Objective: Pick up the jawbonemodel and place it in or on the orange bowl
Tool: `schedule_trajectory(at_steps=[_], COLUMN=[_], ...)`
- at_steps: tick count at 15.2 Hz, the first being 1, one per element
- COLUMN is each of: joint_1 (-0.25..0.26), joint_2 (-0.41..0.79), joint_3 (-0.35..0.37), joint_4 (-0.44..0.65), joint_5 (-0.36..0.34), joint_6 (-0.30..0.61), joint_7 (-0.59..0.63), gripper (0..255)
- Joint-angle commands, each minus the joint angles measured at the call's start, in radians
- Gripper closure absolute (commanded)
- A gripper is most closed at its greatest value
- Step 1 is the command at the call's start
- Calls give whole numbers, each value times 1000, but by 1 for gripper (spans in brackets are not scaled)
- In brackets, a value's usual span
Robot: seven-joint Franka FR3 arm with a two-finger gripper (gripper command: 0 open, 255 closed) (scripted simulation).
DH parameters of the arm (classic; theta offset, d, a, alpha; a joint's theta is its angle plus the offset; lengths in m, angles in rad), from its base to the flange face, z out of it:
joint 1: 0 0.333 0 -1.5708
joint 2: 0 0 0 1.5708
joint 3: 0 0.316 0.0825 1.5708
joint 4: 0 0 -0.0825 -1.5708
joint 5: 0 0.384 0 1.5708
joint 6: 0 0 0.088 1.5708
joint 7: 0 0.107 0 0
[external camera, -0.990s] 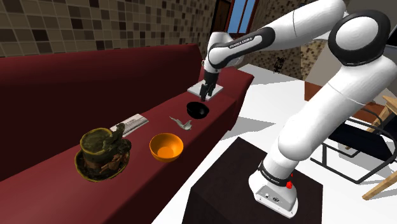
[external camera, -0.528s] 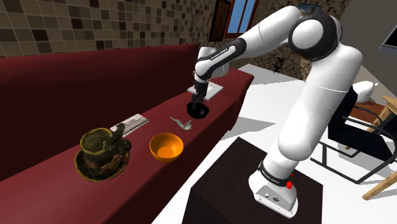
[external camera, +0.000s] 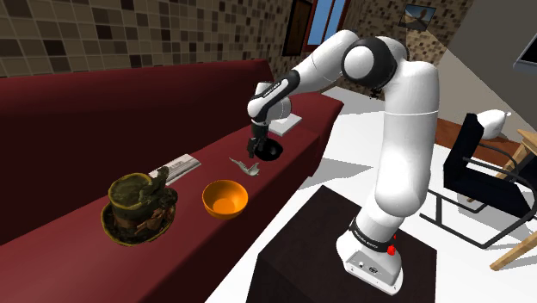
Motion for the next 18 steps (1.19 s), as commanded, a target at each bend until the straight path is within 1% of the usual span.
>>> schedule_trajectory(at_steps=[1, 4, 5, 12, 18], joint_1=[-15, -33, -35, -41, -41], joint_2=[81, 200, 211, 289, 289], joint_3=[10, 28, 30, 44, 44], joint_4=[57, 158, 167, 177, 177], joint_5=[21, 44, 45, 60, 60], joint_6=[15, 24, 24, 93, 93], joint_7=[-22, -41, -42, -51, -51], gripper=[0, 0, 0, 0, 0])
